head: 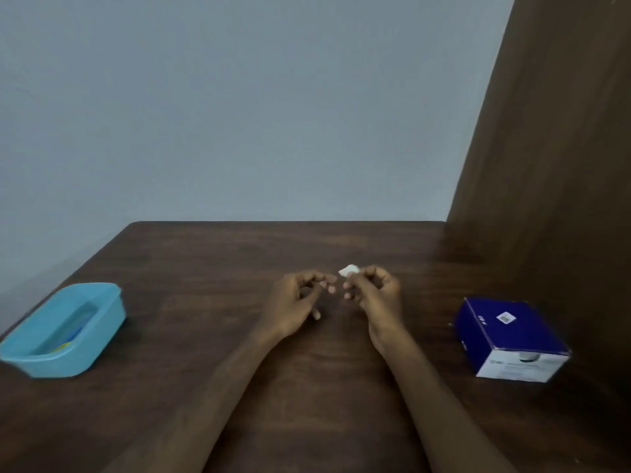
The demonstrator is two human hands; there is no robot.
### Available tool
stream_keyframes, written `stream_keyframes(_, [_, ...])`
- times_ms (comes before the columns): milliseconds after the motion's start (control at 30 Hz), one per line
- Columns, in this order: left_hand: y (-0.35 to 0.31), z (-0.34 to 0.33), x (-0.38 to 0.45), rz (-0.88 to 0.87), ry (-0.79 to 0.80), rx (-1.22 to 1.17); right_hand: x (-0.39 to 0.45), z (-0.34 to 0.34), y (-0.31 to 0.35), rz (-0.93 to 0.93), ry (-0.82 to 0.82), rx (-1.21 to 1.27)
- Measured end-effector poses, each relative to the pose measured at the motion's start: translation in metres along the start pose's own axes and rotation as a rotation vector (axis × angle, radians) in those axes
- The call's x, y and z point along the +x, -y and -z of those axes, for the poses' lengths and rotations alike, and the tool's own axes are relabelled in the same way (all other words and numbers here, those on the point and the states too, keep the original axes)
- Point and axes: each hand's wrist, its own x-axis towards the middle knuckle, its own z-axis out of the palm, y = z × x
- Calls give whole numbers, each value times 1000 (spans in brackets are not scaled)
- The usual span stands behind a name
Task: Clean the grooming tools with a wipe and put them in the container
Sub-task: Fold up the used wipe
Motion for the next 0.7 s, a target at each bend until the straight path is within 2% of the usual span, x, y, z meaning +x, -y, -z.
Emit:
stream_keyframes(33, [0,-10,10,-2,34,37,6,7,1,-1,-102,65])
stream_keyframes(100, [-4,-25,31,-16,86,216,13,14,3,17,-206,130])
stream_keyframes(200, [-15,-40,59,-65,156,533,18,14,2,51,-265,129])
stream_keyframes(433, [-26,-57,82,-106,388,813,28,16,-11,9,-356,97])
stream_keyframes(533, [-21,-57,85,-124,396,836,29,16,-12,11,-369,81])
stream_keyframes(700, [-11,-48,78,-177,294,731,28,15,-12,26,-362,12])
